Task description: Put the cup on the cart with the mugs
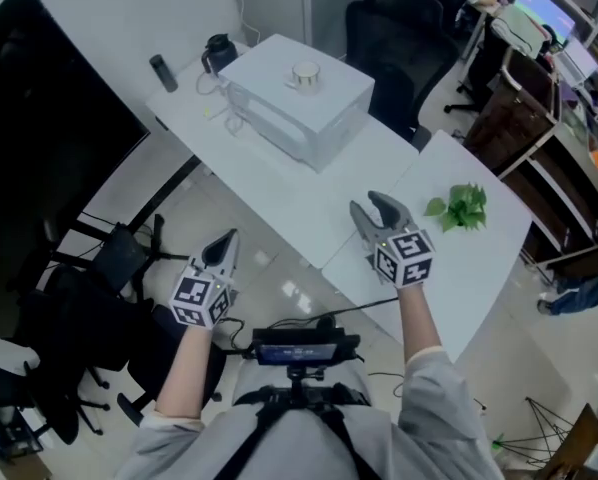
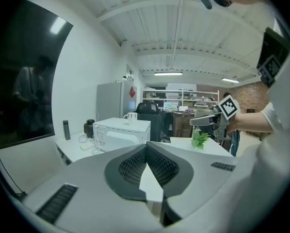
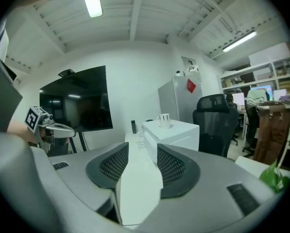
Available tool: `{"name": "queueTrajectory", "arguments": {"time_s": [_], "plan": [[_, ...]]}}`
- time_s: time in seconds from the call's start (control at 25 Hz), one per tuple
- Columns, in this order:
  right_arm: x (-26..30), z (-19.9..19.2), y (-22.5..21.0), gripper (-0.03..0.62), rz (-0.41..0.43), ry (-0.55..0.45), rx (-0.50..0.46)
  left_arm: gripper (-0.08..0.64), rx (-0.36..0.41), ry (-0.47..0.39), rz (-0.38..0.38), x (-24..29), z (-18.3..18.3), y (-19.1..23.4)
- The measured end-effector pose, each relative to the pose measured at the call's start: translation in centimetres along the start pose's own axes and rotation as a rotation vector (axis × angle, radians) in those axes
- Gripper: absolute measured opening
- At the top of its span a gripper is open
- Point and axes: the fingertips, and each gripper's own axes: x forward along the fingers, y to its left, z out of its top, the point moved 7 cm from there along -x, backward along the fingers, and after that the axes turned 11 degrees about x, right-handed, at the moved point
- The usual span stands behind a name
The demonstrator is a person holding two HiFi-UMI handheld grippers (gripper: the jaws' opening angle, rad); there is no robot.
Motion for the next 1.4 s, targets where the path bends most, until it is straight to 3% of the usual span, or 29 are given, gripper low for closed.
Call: {"name": "queueTrajectory", "arguments": {"time_s": [0.32, 0.52, 0.72, 0.96, 1.4], "plan": [[6.1, 5.5, -4.3, 0.268, 0.076, 0.105, -0.146, 0.0, 0.046, 0.004, -0.012, 5.0, 2.8, 0.7], [11.4, 8.0, -5.9, 0.311, 0.091, 0.176, -0.211, 0.0, 0.063, -0.007, -0.065, 9.0, 3.4, 2.8], [17.2, 11.0, -6.9, 0.411, 0.111, 0.289, -0.285, 0.0, 0.078, -0.022, -0.126, 13.1, 4.6, 5.7], [24.2, 15.2, -9.5, 0.425, 0.099, 0.343, -0.28, 0.0, 0.075, -0.031, -0.157, 17.4, 5.1, 9.1], [33.4, 15.7, -10.9, 0.471, 0.168, 0.479, -0.282, 0.0, 0.06, -0.009, -0.183, 22.1, 4.6, 12.3]]}}
